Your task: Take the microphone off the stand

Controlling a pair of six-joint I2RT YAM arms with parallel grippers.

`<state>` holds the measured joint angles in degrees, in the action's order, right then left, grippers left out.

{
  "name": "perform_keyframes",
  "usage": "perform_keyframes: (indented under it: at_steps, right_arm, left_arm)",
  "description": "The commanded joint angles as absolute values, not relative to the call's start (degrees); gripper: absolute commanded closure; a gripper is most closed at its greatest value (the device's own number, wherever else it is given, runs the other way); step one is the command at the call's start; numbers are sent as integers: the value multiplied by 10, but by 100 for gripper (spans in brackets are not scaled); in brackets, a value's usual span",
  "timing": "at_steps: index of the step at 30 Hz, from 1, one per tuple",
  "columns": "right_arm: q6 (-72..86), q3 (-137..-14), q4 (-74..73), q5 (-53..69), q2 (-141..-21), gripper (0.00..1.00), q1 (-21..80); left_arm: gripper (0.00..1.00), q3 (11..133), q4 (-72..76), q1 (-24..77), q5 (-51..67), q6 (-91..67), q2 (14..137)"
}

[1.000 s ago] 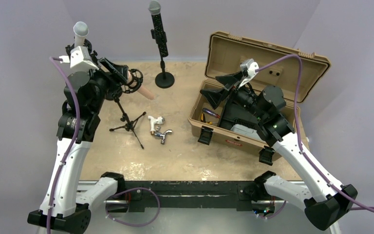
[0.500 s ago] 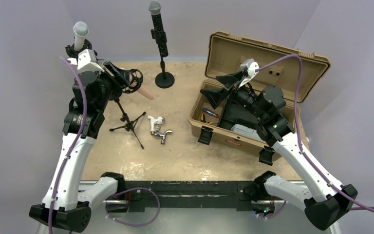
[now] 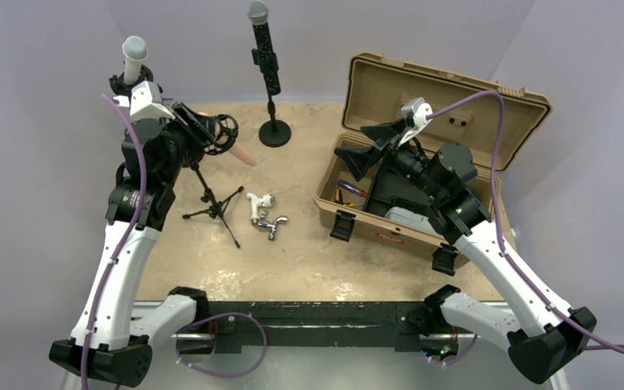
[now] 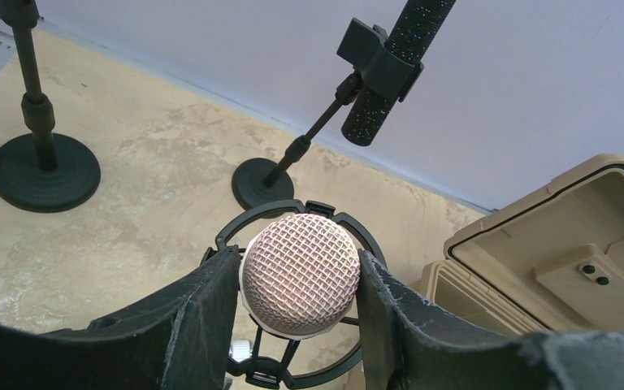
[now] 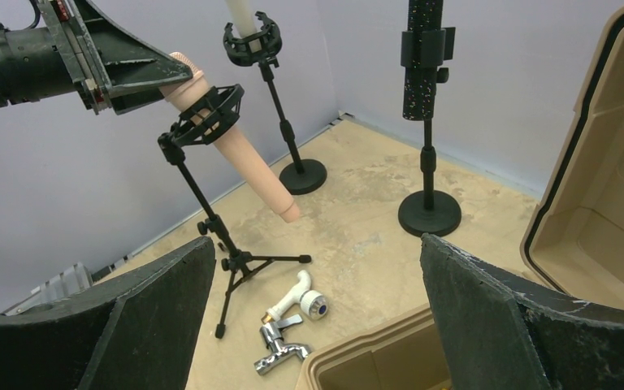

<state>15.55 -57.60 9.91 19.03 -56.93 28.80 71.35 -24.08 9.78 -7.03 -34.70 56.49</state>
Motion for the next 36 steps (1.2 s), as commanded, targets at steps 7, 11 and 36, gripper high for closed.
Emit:
perform_keyframes:
  at_steps: [7,11,36]
  right_arm:
    - [159,-571,112,185,-571,5,287]
    - [159,-571,114,185,-573,5,287]
    - [173,-571,130,200,-593,6,287]
  left_arm:
    - [93,776,-234,95,-68,-299,563]
    - [100,811,-239,95,-77,-280,561]
    - [100,917,-197,95,-79,-267,459]
